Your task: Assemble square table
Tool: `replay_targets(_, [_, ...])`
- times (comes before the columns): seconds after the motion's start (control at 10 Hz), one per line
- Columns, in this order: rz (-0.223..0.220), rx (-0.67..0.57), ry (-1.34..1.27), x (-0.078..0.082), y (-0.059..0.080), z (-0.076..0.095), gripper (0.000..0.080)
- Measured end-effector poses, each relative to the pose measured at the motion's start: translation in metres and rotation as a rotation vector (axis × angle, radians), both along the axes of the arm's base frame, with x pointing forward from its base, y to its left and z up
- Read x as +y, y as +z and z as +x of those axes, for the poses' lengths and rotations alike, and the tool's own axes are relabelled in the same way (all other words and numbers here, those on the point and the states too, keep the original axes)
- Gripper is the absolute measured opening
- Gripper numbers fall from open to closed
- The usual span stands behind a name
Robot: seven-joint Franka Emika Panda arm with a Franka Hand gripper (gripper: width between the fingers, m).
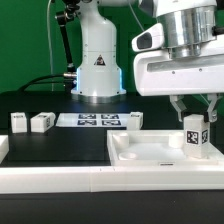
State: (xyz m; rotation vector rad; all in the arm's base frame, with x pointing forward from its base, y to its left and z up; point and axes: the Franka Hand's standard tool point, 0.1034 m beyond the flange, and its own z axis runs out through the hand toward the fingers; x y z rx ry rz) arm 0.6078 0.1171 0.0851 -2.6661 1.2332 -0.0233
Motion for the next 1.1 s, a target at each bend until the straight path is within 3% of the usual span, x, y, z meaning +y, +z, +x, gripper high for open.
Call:
replay_targets(0.4, [0.047,0.043,-0.223,0.0023,0.0001,0.0002,0.0290])
replay_targets(0.5, [0.061,0.055,-0.284,0.0041,0.0001,-0.0001,0.0400])
replay_targets(0.6, [0.058,0.048,-0.246,0.0044,0.0000,-0.0002,0.0400])
replay_targets(0.8, [0.049,0.031,-0.156,0.0044,-0.0001,-0.0003,0.0625])
replay_targets(1.1, [0.017,-0.027,0.105,0.0041,-0.0006,0.0007,0.0649])
